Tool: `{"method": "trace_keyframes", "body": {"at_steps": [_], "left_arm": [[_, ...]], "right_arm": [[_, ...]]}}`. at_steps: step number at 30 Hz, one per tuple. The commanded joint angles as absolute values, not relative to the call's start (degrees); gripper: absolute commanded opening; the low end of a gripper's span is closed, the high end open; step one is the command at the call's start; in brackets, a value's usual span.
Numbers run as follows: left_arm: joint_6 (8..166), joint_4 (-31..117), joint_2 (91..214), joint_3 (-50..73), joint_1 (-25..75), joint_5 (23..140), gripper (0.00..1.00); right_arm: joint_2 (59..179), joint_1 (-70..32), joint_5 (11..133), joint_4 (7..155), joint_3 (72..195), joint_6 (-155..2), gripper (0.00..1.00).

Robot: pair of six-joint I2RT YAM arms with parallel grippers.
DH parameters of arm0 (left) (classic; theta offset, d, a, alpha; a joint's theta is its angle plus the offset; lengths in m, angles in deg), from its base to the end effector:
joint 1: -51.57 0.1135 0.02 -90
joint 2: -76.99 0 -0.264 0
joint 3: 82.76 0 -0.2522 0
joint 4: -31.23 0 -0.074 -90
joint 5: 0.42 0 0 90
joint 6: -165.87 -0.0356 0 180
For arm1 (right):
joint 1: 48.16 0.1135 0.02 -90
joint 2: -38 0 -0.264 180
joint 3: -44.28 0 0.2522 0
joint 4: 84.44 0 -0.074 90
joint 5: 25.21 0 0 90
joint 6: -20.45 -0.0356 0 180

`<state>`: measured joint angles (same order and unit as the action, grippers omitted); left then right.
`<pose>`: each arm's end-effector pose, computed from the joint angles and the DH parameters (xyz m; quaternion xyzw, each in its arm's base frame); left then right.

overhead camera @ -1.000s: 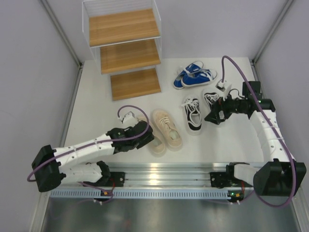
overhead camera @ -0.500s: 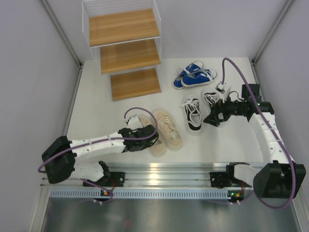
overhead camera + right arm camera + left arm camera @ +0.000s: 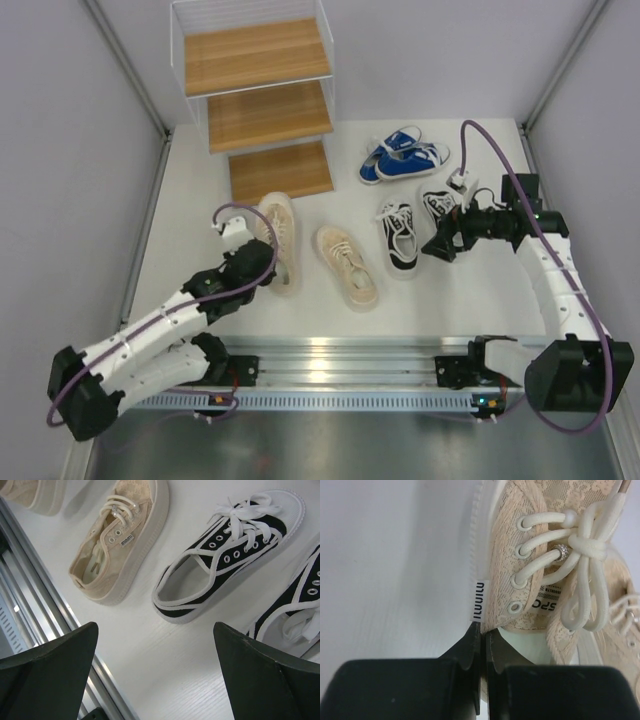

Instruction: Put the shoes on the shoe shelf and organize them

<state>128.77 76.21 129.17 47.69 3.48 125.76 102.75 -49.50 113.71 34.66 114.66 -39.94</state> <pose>0.1354 -0.1194 0.2346 -0.1494 0.8808 -0.0810 0.4420 0.2144 0.0218 0.2970 -0.3320 0.8123 0.3084 0.3673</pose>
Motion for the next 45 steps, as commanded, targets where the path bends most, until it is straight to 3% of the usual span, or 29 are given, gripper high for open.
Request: {"method": "trace_keyframes", "body": {"at_steps": [1, 5, 17, 26, 45], "left_arm": [[112.3, 61.8, 123.3, 50.1, 13.9, 117.9, 0.0], [106.1, 57.5, 125.0, 49.2, 25.9, 108.7, 0.0], [99.3, 47.1, 148.5, 37.2, 35.2, 100.1, 0.0], [98.1, 42.0, 162.4, 26.0, 37.8, 98.4, 0.0], [100.0, 32.9, 176.5, 16.0, 39.2, 104.1, 0.0]], "right_arm": [[101.5, -49.2, 115.8, 36.1, 115.8, -38.3, 0.99], [101.6, -49.2, 115.9, 35.9, 116.4, -38.2, 0.99], [101.5, -49.1, 116.3, 36.3, 116.8, -38.5, 0.99], [101.6, -49.2, 115.8, 36.1, 117.2, -37.7, 0.99], [101.8, -49.1, 114.1, 33.9, 118.0, -34.1, 0.99]]}}
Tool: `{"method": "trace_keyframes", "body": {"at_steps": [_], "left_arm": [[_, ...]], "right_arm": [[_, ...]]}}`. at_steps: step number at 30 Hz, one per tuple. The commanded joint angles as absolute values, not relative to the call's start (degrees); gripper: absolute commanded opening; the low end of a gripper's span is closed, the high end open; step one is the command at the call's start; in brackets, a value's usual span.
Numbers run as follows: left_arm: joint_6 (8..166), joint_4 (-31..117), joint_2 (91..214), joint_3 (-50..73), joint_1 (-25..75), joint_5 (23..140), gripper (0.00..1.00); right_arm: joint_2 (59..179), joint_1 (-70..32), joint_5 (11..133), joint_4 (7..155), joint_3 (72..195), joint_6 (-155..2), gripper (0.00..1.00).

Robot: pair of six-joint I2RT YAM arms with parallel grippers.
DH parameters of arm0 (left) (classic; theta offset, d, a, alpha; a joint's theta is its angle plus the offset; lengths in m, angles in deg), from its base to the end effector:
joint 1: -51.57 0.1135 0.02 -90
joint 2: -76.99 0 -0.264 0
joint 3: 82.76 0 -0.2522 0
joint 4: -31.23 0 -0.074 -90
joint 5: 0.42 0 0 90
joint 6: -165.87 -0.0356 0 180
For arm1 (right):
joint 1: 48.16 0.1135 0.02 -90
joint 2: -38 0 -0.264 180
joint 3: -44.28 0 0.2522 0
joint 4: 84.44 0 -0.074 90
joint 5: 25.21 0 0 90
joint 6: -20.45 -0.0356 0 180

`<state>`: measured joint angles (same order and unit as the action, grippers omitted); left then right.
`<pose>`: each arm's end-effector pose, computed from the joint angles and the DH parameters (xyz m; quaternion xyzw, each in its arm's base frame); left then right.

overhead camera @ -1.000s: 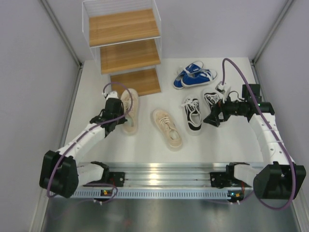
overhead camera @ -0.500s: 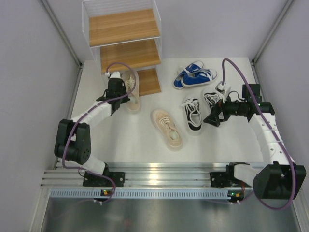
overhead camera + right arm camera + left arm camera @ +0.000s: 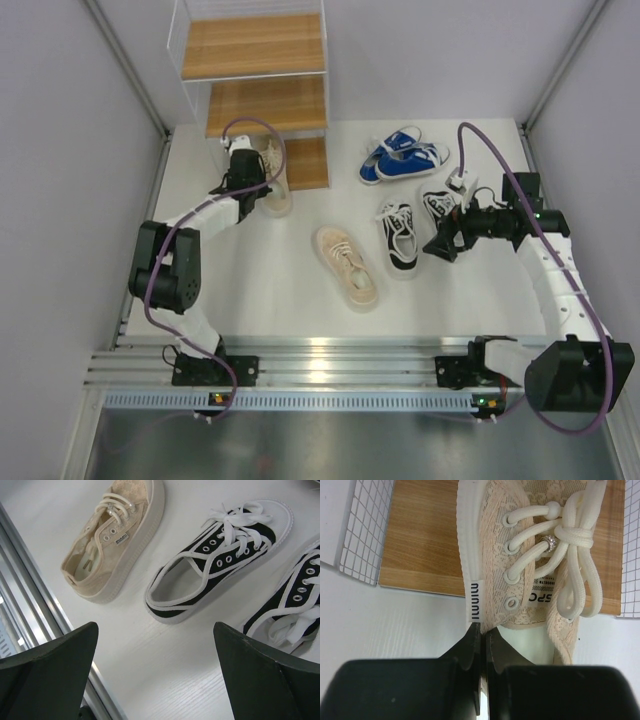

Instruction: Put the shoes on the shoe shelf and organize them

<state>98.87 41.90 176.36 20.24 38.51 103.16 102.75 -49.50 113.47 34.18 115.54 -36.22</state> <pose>0.3791 -0.0794 0.2188 -0.1318 0.8647 -0.0477 0.4824 0.2146 0.0217 0.3011 -0.3589 0.8007 0.2932 0.3796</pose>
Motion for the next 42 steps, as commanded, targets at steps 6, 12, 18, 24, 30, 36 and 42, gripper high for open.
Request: {"method": "trace_keyframes", "body": {"at_steps": [6, 12, 18, 24, 30, 36, 42], "left_arm": [[99.8, 34.9, 178.6, 14.6, 39.7, 102.8, 0.06], [99.9, 36.0, 179.0, 14.6, 40.1, 103.0, 0.3], [99.6, 38.1, 175.2, 16.1, 40.2, 100.9, 0.45], [99.5, 39.9, 165.3, 23.1, 40.2, 93.5, 0.47], [99.9, 39.4, 154.6, 35.0, 40.2, 85.7, 0.45], [103.9, 36.4, 154.2, 41.6, 40.1, 78.9, 0.05], [105.8, 32.6, 161.3, 41.9, 39.4, 76.7, 0.0]], "right_arm": [[101.9, -49.1, 113.8, 34.1, 117.7, -33.7, 0.99], [102.4, -49.2, 113.8, 34.1, 117.8, -33.4, 0.99], [102.4, -49.2, 113.7, 33.8, 117.7, -33.0, 0.99], [101.9, -49.1, 113.4, 33.2, 116.9, -31.8, 0.99], [101.7, -49.2, 113.3, 32.6, 116.2, -30.8, 0.99], [102.6, -49.2, 113.7, 32.5, 116.3, -29.9, 1.0], [103.2, -49.1, 113.8, 32.7, 116.3, -29.4, 0.99]]}}
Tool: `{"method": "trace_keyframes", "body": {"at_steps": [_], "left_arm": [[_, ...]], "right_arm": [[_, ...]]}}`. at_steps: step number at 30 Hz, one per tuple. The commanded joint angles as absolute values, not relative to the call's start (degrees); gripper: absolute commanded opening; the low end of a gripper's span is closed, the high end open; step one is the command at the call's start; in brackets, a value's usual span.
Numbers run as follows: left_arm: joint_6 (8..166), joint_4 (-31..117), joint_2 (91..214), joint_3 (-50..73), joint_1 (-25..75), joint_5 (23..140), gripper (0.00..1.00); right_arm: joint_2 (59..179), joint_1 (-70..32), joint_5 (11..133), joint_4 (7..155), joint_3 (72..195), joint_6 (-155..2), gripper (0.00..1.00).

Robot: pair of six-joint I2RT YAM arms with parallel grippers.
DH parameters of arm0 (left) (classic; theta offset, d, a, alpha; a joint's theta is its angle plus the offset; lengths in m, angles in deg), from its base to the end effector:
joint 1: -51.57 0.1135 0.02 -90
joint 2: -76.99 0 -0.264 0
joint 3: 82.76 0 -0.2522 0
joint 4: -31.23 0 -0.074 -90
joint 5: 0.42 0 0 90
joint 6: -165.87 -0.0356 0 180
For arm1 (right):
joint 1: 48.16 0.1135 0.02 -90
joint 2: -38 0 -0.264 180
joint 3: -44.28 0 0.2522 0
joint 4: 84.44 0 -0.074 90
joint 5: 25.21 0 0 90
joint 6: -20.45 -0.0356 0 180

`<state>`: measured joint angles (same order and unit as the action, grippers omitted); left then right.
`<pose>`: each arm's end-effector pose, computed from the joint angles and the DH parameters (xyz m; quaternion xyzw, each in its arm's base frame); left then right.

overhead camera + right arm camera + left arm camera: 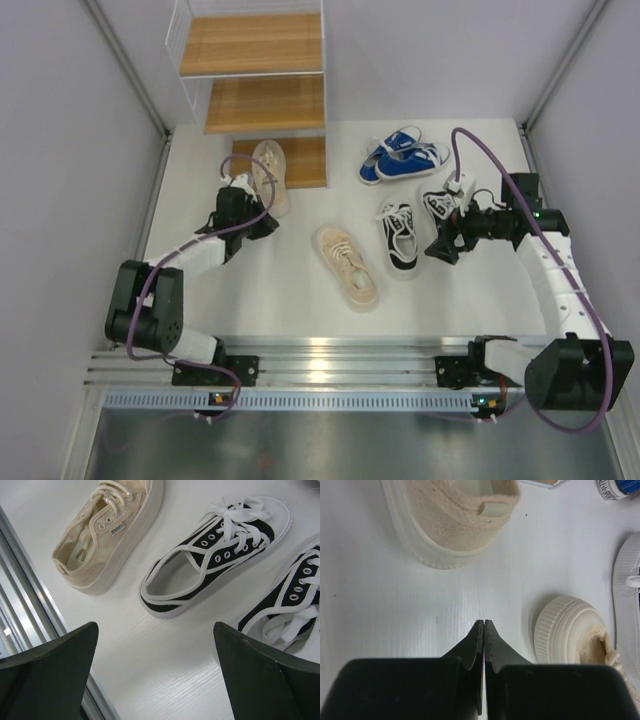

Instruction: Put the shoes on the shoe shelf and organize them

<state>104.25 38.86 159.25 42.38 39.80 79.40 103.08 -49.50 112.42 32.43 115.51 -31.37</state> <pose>0.2901 -0.0669 0.1964 -0.0871 0.8803 -0.2317 0.4048 0.2135 0.0213 0.2978 -0.3860 0.7959 0.2764 0.3756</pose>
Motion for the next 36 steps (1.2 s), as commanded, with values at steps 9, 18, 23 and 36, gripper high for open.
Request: {"method": "trace_keyframes", "body": {"at_steps": [9, 18, 23, 36], "left_arm": [[105.4, 33.8, 174.6, 32.0, 39.4, 85.2, 0.0], [104.0, 38.7, 179.3, 20.5, 39.5, 98.0, 0.14], [103.6, 40.6, 181.3, 16.6, 39.5, 99.3, 0.18], [104.5, 44.7, 177.1, 20.3, 40.5, 105.7, 0.4]], "right_arm": [[102.9, -49.1, 113.4, 32.9, 116.3, -29.5, 0.99], [101.5, -49.1, 111.8, 32.4, 115.9, -29.0, 0.99], [101.4, -49.0, 111.3, 32.1, 115.6, -28.6, 0.99], [102.0, -49.1, 112.6, 28.6, 116.4, -24.6, 0.99]]}}
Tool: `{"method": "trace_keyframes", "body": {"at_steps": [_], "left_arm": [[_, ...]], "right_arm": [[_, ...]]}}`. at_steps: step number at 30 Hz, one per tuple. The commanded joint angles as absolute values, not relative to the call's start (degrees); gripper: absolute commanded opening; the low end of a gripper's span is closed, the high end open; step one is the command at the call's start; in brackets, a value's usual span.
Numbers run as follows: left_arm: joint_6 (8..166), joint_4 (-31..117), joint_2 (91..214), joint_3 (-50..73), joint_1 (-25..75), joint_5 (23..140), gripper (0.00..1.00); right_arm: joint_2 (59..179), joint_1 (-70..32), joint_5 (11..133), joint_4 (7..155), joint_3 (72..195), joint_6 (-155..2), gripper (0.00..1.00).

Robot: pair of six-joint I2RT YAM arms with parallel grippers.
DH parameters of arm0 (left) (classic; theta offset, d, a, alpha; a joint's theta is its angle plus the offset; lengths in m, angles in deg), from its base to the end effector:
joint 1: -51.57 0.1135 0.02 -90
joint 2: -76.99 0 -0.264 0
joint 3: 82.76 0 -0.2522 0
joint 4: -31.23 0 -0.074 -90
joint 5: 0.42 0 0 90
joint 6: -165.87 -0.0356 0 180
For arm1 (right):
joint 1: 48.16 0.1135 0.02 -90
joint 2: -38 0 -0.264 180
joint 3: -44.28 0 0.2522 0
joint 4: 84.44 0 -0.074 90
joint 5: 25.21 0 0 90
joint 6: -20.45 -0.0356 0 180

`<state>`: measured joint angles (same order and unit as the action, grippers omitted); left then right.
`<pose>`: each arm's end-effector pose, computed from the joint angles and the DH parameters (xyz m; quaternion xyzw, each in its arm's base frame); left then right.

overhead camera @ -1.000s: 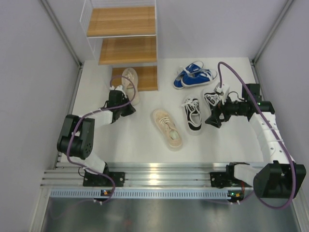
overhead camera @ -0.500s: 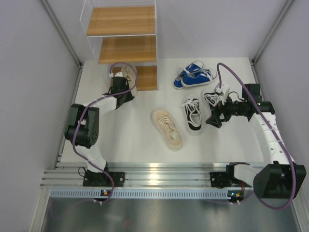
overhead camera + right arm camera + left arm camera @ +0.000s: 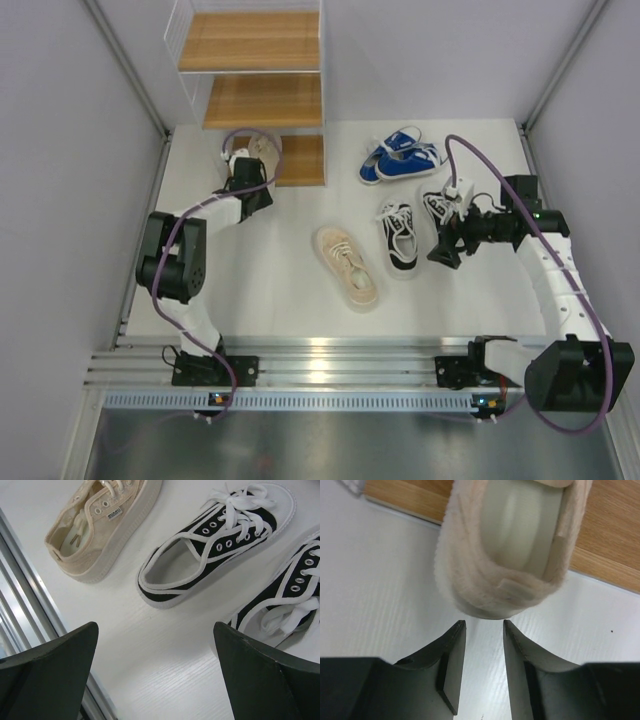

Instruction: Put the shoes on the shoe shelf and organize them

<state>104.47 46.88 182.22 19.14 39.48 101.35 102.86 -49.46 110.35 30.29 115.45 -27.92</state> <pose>0.3865 -0.0754 0.1793 -0.1715 0.8961 -0.0504 0.4062 0.2100 0.0207 0.2955 -0.4035 0.7982 0.2569 0.3661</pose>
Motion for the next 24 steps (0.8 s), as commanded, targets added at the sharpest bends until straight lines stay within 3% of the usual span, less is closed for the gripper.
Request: {"method": "trace_keyframes", "body": {"at_steps": [1, 9, 12, 13, 17, 24], "left_arm": [[104.5, 44.7, 176.4, 20.7, 40.5, 105.7, 0.41], [101.9, 46.4, 167.3, 25.7, 40.8, 99.4, 0.52], [100.9, 47.7, 160.6, 28.3, 40.8, 96.6, 0.61], [100.7, 48.4, 158.6, 30.3, 40.9, 96.3, 0.73], [102.1, 52.4, 143.4, 35.6, 40.9, 96.2, 0.96], [111.0, 60.6, 121.2, 45.1, 41.3, 89.9, 0.98]], "right_arm": [[102.2, -49.0, 113.2, 27.9, 116.6, -24.1, 0.99], [103.9, -42.0, 113.3, 22.8, 118.4, -19.4, 0.99], [104.7, -36.1, 110.6, 25.8, 118.9, -22.9, 0.99], [105.2, -34.4, 109.7, 26.9, 118.9, -24.2, 0.99], [107.5, -24.5, 103.5, 34.0, 119.4, -33.5, 0.99], [112.4, -15.0, 89.3, 45.5, 119.7, -40.9, 0.99]]}}
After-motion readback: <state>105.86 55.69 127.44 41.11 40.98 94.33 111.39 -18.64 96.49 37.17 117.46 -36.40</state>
